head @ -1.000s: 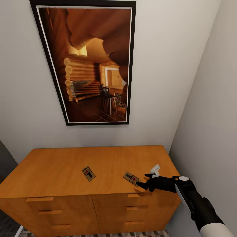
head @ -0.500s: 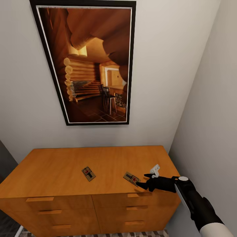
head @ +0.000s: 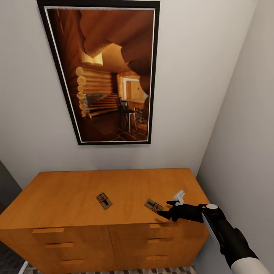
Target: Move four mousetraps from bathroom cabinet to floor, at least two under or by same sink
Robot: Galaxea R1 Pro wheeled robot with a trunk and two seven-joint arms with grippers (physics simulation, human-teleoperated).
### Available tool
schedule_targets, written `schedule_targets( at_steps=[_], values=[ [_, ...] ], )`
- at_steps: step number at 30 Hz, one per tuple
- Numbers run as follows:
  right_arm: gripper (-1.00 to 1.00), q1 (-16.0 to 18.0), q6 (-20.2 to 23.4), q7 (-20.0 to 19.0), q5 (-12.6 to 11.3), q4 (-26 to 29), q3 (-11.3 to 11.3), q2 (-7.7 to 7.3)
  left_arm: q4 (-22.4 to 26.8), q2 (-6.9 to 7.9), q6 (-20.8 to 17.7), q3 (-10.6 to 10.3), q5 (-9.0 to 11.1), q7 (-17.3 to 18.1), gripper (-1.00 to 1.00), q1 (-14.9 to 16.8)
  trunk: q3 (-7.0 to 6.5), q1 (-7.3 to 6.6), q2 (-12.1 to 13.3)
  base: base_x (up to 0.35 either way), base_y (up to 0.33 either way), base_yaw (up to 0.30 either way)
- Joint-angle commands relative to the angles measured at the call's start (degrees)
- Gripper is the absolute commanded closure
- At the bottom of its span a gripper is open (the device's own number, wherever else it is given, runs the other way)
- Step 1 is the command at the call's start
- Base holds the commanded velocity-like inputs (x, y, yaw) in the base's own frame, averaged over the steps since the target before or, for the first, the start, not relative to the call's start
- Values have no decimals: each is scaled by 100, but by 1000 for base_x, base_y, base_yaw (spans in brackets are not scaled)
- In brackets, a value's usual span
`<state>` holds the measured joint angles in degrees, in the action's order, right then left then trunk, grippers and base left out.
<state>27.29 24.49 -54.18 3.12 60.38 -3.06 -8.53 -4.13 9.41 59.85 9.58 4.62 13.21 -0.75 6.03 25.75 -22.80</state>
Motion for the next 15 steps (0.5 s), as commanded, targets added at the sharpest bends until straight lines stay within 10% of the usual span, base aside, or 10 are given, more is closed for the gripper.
schedule_targets(
  at_steps=[1,15],
  values=[
    [-100,4,17,-22,31,9,-2,-1,-9,0,15,17,48,59,-100,4,11,4,-12,0,26,0],
    [-100,4,-228,-17,39,4,-5,0,-9,-1,15,17,48,59,-100,4,11,4,-12,0,7,0]
  ],
)
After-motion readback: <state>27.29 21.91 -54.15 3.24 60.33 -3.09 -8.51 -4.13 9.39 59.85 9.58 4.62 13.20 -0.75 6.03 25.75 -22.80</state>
